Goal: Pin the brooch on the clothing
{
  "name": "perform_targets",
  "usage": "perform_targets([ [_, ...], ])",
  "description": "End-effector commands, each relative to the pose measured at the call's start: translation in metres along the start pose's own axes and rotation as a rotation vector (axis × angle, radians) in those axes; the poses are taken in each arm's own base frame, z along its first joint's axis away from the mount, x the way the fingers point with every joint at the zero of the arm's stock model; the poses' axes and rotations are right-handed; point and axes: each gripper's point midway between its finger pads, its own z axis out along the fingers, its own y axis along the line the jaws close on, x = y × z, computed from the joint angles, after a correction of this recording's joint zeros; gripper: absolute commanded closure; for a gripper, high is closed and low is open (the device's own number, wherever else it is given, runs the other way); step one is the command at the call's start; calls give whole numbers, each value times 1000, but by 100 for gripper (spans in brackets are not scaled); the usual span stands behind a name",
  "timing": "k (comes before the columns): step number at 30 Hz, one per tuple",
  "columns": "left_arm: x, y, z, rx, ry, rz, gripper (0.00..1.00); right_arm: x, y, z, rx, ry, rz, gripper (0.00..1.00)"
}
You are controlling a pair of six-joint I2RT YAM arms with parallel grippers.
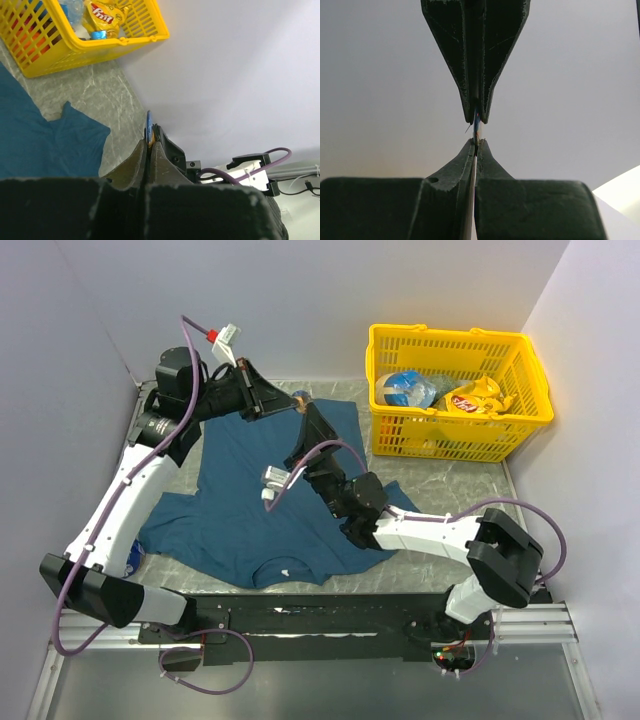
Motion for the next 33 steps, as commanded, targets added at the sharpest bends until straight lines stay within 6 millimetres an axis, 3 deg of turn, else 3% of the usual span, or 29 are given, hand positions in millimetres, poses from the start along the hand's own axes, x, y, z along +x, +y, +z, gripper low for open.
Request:
perform_targets([
  [1, -14, -23, -9, 5, -64, 126, 99, -4, -48, 5, 155, 11, 88, 85],
  [3, -19, -16, -13, -61, -93, 141, 99, -2, -37, 10, 73, 37, 152, 68],
  [4, -24, -17, -16, -75, -108, 176, 99, 1, -45, 10, 49, 51, 183, 65],
  [5, -26, -11, -17, -111, -117, 179, 99, -1, -24, 11, -78, 66, 237, 63],
  [6, -28, -9, -19, -128, -126, 189, 99, -1, -20, 10, -132, 71, 271, 61],
  [8, -34, -4, -23, -170, -148, 220, 99, -8, -35, 11, -189, 43, 439, 53],
  [9, -36, -3, -25, -185, -158, 231, 99, -10, -14, 2, -326, 45, 446, 42],
  [11, -40, 1, -29, -208, -171, 268, 99, -17, -30, -1, -384, 27, 598, 33],
  [12, -41, 3, -31, -222, -174, 277, 99, -25, -18, -11, -492, -1, 620, 24],
  [13, -43, 4, -34, -236, -179, 302, 99, -24, -34, -12, -493, -20, 663, 17],
  [15, -44, 7, -39, -256, -186, 333, 99, -37, -39, -29, -582, -81, 760, 1],
  [18, -42, 3, -46, -243, -181, 414, 99, -44, -58, -43, -669, -167, 894, 1],
  [20, -39, -3, -50, -218, -175, 485, 99, -34, -68, -51, -737, -168, 990, 1],
  [25, -8, -46, -65, 17, -130, 668, 99, -48, -100, -73, -877, -352, 1156, 1],
  [29, 20, -68, -74, 174, -51, 721, 99, -64, -104, -76, -983, -432, 1227, 6],
  [33, 35, -69, -76, 228, 19, 730, 99, -78, -107, -73, -1075, -503, 1299, 11],
])
